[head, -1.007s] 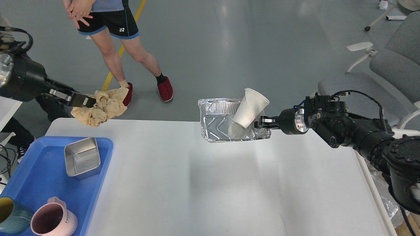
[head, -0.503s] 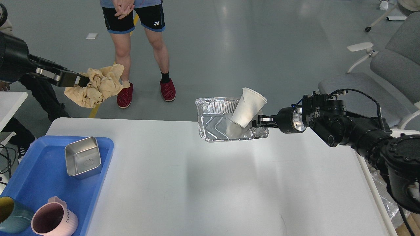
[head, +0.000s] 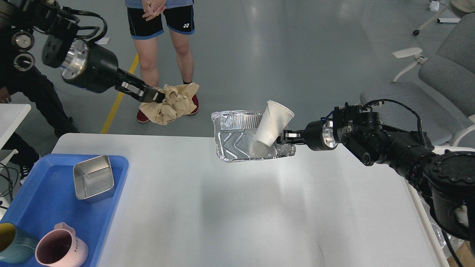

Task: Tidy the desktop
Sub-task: 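Lift the crumpled paper with the left gripper and carry it over the tray, then drop the crumpled paper into the foil tray and open the left gripper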

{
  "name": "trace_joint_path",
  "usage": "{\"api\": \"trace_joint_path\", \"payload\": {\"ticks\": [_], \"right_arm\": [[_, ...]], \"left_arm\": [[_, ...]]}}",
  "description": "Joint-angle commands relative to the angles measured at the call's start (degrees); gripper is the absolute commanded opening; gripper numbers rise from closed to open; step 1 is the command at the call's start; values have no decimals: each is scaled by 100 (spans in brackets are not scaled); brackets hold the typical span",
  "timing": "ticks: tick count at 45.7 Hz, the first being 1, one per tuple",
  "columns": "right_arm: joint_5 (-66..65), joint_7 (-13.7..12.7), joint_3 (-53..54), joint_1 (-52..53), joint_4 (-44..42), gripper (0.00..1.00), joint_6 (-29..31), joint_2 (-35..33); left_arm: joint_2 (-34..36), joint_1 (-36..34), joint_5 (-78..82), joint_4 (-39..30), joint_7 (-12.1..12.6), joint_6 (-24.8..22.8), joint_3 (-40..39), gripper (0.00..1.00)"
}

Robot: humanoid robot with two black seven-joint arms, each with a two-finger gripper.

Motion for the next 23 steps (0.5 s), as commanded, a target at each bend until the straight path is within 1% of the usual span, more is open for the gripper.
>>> {"api": "trace_joint_path", "payload": {"ticks": [1,17,23], "right_arm": [[12,0,4,10,-1,0,0,10],[12,0,4,97,-1,0,27,1],[12,0,4,98,-1,0,35,-25]], "left_arm": [[-924,23,18,691,-8,138,10,0],[-2331,331,27,1703,1,683,467,0],[-2463,445,27,1905,1,823,546,0]]}}
